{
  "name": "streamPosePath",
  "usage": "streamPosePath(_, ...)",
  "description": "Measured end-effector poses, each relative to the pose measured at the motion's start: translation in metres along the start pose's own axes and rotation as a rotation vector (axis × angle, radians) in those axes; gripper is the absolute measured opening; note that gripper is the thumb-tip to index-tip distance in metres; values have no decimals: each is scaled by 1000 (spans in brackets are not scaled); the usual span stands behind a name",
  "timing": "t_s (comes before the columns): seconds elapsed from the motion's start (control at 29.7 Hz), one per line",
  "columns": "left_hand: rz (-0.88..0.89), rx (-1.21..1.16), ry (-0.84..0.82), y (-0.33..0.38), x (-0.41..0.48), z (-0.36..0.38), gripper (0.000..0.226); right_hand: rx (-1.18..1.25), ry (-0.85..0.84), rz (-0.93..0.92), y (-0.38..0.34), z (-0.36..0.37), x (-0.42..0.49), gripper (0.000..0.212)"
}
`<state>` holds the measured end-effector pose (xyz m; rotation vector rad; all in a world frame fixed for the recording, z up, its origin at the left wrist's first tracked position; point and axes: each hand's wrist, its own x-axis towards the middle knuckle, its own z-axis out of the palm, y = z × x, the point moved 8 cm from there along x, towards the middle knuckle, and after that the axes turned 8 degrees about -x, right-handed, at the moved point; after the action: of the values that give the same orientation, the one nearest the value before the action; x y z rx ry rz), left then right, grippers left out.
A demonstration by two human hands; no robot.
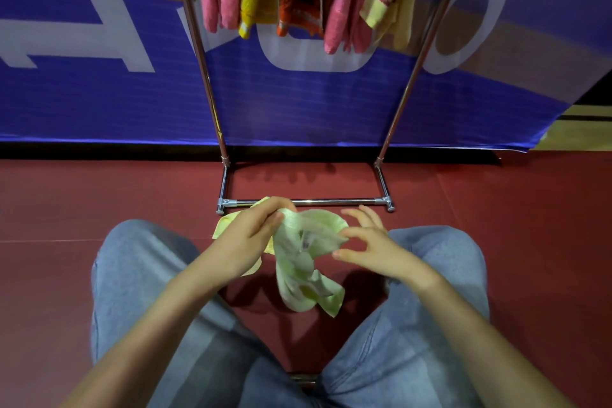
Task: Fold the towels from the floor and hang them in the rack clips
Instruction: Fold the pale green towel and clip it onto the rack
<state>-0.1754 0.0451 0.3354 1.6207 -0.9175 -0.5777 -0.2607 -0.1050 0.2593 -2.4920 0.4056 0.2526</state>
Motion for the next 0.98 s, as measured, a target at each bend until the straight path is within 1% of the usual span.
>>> streamPosePath(0.1,-17,189,37,-7,-1,-12,18,-97,-32,29,15,4,-6,12)
streamPosePath(0.17,-69,413,25,-17,2,-18,18,-74,74,8,11,-14,-5,10)
streamPosePath(0.24,-98,640,20,-17,6,-25,25,-28,251,-53,-2,-51,-4,14)
streamPosePath(0.27,-25,763,30,-8,9,-28,32,-17,333,-86,-12,-72,-3,15)
streamPosePath(0.3,90,884,15,4,13,-28,38,-17,399,-114,-23,-93,-3,18)
streamPosePath(0.34,189,976,-24,14,17,-27,39,-23,450,-134,-33,-112,-5,19)
streamPosePath(0.37,245,1036,-39,24,20,-28,36,-32,482,-149,-42,-127,-6,20)
streamPosePath(0.44,271,1106,-62,40,30,-35,34,-60,510,-164,-56,-147,-8,18)
streamPosePath(0.5,312,1143,-54,58,39,-40,37,-66,542,-178,-65,-160,-10,14)
streamPosePath(0.61,411,1116,68,90,52,-51,49,-74,671,-197,-74,-183,-21,16)
streamPosePath(0.67,493,1085,170,117,56,-59,57,-77,789,-233,-87,-207,-35,25)
streamPosePath(0.71,512,1087,215,132,58,-63,59,-75,848,-262,-95,-219,-43,32)
streamPosePath(0.74,527,1083,259,148,59,-67,57,-69,896,-289,-101,-231,-50,34)
streamPosePath(0.77,542,1077,307,163,60,-73,51,-46,932,-310,-107,-242,-56,31)
streamPosePath(0.81,555,1069,348,176,61,-77,43,-10,951,-327,-110,-250,-60,25)
streamPosePath(0.87,561,1074,391,193,65,-82,32,46,933,-345,-116,-261,-62,22)
streamPosePath(0.98,540,1094,362,199,70,-81,26,40,834,-325,-119,-268,-61,17)
